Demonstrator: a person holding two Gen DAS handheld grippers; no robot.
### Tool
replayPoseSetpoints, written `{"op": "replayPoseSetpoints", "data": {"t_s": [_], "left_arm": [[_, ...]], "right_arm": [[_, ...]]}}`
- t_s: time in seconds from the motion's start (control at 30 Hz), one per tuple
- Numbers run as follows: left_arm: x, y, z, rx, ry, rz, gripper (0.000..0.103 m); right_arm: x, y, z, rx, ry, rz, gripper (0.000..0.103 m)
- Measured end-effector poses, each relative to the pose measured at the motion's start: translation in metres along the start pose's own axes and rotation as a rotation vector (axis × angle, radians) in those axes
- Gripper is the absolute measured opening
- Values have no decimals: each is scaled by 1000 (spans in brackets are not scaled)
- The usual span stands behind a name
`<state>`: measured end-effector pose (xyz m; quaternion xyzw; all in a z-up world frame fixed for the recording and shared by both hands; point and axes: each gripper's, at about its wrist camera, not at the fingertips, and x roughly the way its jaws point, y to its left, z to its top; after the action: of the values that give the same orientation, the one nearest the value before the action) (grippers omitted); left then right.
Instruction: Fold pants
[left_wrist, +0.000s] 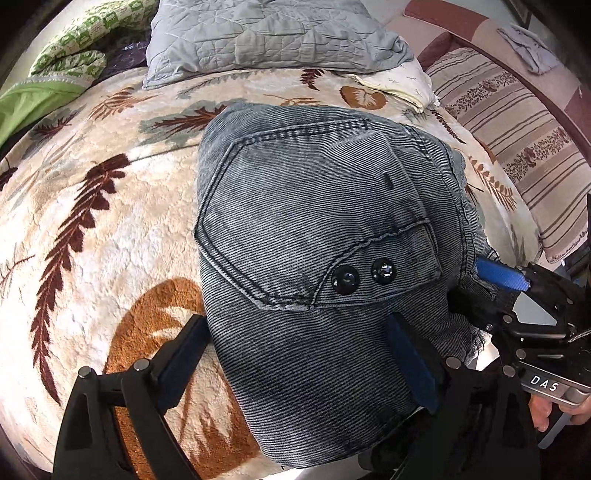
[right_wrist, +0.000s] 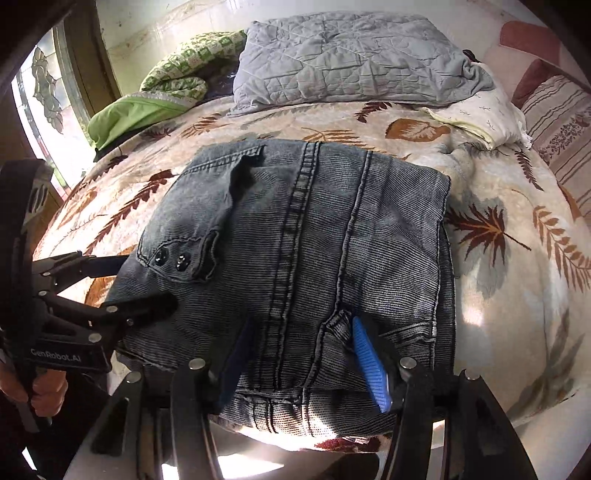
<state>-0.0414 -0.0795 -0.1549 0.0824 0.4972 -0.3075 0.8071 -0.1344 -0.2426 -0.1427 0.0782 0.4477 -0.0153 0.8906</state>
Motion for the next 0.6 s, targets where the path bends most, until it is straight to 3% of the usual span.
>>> {"op": "replayPoseSetpoints", "data": {"t_s": [0.23,0.37,0.6], "left_arm": [[-9,-8,3,34,-38,62,102],[-27,-12,8,65,-116,111,102],[-48,-12,23,94,-241,205,102]], "right_arm": [[-2,-11,6,60,3,49,60],[-15,-26,18,155,-44,106,60],[-21,-29,50,159,-119,46,60]]}}
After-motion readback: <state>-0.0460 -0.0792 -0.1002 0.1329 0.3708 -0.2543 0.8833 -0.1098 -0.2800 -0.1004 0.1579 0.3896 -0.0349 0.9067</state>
